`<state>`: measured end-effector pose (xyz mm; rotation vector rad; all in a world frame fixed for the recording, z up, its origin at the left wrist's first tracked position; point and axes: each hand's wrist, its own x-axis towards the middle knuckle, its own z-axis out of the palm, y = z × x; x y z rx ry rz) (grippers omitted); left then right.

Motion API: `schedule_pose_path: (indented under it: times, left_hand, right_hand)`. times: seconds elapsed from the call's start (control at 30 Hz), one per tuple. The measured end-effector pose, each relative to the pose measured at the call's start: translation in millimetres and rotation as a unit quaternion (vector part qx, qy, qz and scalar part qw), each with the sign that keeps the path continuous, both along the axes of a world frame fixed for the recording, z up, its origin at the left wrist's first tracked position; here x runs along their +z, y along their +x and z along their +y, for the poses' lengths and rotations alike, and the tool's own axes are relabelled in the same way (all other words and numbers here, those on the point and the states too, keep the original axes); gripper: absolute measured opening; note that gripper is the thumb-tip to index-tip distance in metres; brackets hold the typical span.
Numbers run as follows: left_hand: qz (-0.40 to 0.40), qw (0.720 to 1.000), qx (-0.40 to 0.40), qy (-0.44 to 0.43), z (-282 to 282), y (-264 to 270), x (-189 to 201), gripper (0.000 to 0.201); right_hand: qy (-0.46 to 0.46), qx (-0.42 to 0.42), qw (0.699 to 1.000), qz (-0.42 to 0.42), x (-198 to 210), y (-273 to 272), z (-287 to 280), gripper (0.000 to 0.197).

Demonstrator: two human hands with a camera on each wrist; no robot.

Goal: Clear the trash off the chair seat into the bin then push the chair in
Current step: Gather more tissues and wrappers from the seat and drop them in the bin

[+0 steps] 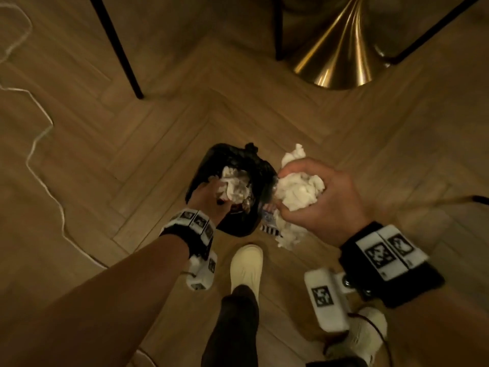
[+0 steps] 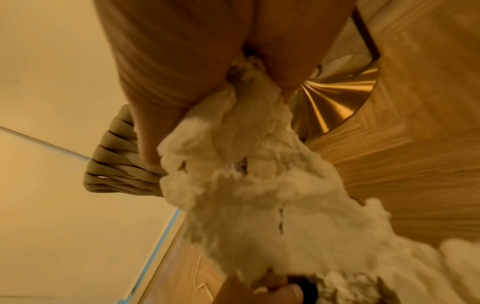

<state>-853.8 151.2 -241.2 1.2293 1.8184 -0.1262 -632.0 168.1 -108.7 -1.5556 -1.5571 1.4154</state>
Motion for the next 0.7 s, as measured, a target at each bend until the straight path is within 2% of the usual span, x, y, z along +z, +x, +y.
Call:
schedule_pose_path:
  times: [0.13,0.23,0.3,0.33,0.4,0.47,0.53,0.63,0.7]
  left_hand:
    - [-0.018,0.998,0.050,0.025,-41.6,-43.0,26.5,0.029]
    - [-0.010,0.998,0.069,-0.004,-76.8,-71.5,30.3,0.021]
    - [-0.006,0.997,0.069,-0.033,-98.4,-87.3,26.8,0.016]
    - [-0.003,0.997,0.073,-0.039,-107.8,-94.8,22.5,0.015]
    - [0.007,0.996,0.079,-0.041,-127.7,-104.9,14.7,0.015]
    - [0.007,0.994,0.095,-0.044,-143.8,-109.0,14.2,0.016]
    - [0.002,0.993,0.106,-0.047,-152.5,-108.3,18.4,0.018]
    - [0.000,0.994,0.099,-0.046,-153.2,-99.0,31.5,0.020]
    - [-0.008,0.996,0.087,-0.037,-149.7,-92.3,43.5,0.024]
  right_hand:
    - [0.025,-0.023,0.999,0.004,-23.7,-51.6,23.9,0.039]
    - [0.015,-0.051,0.999,-0.004,-77.6,-86.2,24.6,0.041]
    - [0.016,-0.054,0.997,-0.057,-122.2,-101.2,15.3,0.046]
    - [-0.004,-0.035,0.995,-0.094,-141.2,-105.9,10.9,0.052]
    - [-0.111,0.049,0.976,-0.178,-171.6,-109.8,0.6,0.074]
    - [-0.183,0.102,0.960,-0.186,-183.7,-108.5,-7.9,0.088]
    - [-0.164,0.100,0.969,-0.153,-182.0,-104.7,-10.4,0.077]
    - [-0.134,0.108,0.970,-0.171,-164.6,-91.7,-9.4,0.039]
    - [-0.134,0.111,0.969,-0.177,-148.9,-79.8,-8.6,0.023]
